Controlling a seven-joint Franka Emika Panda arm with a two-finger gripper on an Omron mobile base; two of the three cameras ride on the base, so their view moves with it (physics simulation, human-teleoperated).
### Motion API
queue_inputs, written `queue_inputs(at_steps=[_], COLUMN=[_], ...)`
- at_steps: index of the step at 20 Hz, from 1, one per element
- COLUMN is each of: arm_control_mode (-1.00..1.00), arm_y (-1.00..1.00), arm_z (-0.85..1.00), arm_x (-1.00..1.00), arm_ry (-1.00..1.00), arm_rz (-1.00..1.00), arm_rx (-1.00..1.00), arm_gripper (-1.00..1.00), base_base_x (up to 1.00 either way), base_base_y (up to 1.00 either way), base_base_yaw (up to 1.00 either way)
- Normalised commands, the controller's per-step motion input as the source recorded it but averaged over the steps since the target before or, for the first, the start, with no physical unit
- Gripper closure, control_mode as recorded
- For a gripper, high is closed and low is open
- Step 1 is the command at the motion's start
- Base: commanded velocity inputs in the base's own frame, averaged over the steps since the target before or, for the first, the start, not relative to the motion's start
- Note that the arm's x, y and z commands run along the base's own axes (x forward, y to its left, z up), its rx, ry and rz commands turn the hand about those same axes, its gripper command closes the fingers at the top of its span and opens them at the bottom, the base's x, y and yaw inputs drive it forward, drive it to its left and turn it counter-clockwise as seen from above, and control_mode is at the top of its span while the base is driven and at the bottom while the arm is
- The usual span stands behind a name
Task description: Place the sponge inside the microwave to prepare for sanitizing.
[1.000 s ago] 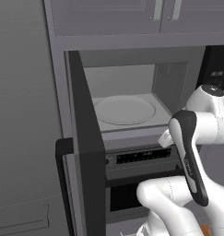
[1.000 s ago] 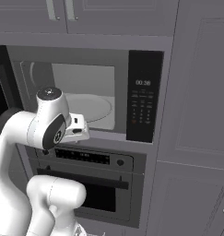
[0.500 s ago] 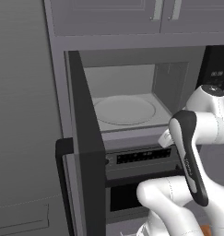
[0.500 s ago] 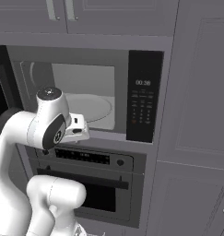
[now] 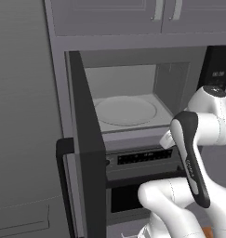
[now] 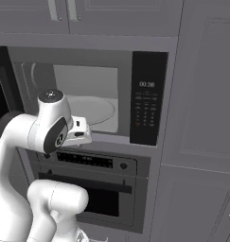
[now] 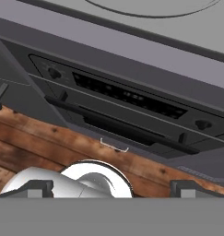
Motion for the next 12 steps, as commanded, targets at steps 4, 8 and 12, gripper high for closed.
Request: queue_inputs(at_steps=[4, 8, 12], arm_control_mode=[1.0, 1.0, 1.0], arm_y=[0.0, 0.0, 0.0], arm_z=[0.0, 0.0, 0.0], arm_x=[0.0, 0.0, 0.0], arm_ry=[0.0, 0.0, 0.0], arm_rz=[0.0, 0.0, 0.0], arm_rx=[0.0, 0.0, 0.0], arm_gripper=[-1.0, -1.0, -1.0], base_base_x=[-0.64, -0.54, -0.43], base_base_y=[-0.05, 0.0, 0.0], base_base_yaw=[0.0, 0.0, 0.0])
